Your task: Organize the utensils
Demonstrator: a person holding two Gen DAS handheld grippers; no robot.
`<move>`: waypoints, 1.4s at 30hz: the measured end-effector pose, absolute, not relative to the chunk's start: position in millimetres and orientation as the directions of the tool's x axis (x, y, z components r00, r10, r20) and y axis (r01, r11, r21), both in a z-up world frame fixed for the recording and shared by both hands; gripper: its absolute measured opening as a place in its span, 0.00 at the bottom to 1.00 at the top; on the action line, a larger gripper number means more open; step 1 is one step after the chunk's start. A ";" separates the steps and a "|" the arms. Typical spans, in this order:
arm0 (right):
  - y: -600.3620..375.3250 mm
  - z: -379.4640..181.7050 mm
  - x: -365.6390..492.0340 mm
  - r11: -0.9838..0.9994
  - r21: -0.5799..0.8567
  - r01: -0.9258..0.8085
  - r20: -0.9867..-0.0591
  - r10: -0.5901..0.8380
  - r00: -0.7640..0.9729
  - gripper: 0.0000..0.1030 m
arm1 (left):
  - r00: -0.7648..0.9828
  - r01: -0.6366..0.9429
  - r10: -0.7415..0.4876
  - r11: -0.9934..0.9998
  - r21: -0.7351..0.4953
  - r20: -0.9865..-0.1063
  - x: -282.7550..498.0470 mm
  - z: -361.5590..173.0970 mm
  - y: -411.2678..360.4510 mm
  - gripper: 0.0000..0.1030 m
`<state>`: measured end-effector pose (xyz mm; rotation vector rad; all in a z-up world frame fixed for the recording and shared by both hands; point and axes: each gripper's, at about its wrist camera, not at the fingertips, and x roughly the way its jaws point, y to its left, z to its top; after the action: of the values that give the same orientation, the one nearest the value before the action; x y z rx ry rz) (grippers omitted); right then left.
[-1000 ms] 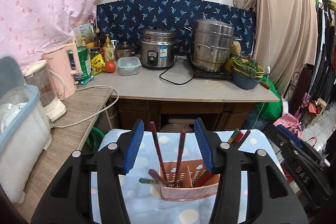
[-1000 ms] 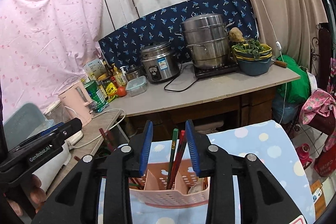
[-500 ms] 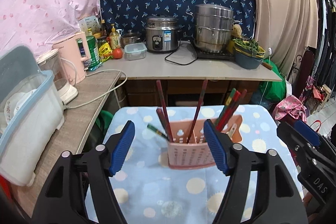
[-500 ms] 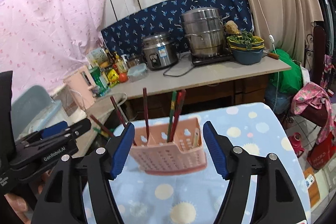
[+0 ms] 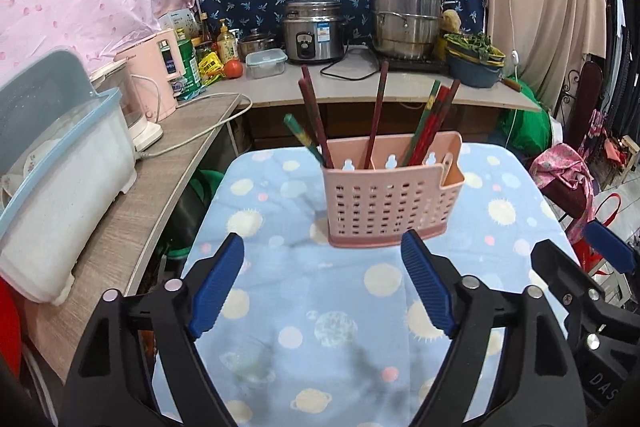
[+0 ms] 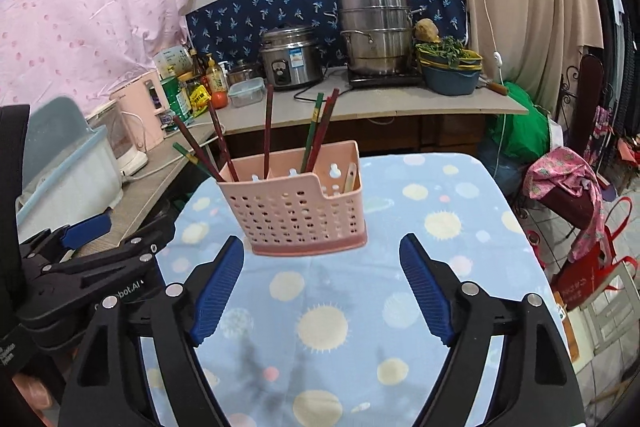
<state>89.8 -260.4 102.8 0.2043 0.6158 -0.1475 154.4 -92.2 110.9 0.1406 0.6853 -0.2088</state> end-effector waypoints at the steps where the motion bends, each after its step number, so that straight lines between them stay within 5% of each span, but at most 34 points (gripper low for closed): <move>1: -260.8 100.5 87.7 0.968 0.149 0.202 -0.592 -0.076 0.802 0.75 | 0.754 0.235 -0.141 0.970 0.063 -0.641 151.0 108.1 -92.0 0.78; 6: -261.7 92.5 78.0 0.963 0.158 0.221 -0.604 -0.083 0.793 0.81 | 0.750 0.231 -0.135 0.971 0.065 -0.648 137.0 98.1 -88.5 0.87; 17: -255.9 82.0 67.8 0.966 0.109 0.233 -0.607 -0.120 0.785 0.85 | 0.721 0.223 -0.124 0.973 0.059 -0.682 127.0 80.3 -83.0 0.89; 19: -254.9 79.9 66.8 0.966 0.102 0.237 -0.610 -0.128 0.782 0.95 | 0.718 0.222 -0.121 0.973 0.060 -0.686 125.4 77.6 -82.4 0.89; 42: -252.3 70.9 76.8 0.966 0.083 0.243 -0.625 -0.140 0.768 0.94 | 0.725 0.175 -0.065 0.980 0.091 -0.685 133.2 71.5 -79.2 0.91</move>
<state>76.8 -252.3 70.9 0.1629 0.6634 -0.2088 133.2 -79.2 71.5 0.1535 0.7482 -0.1328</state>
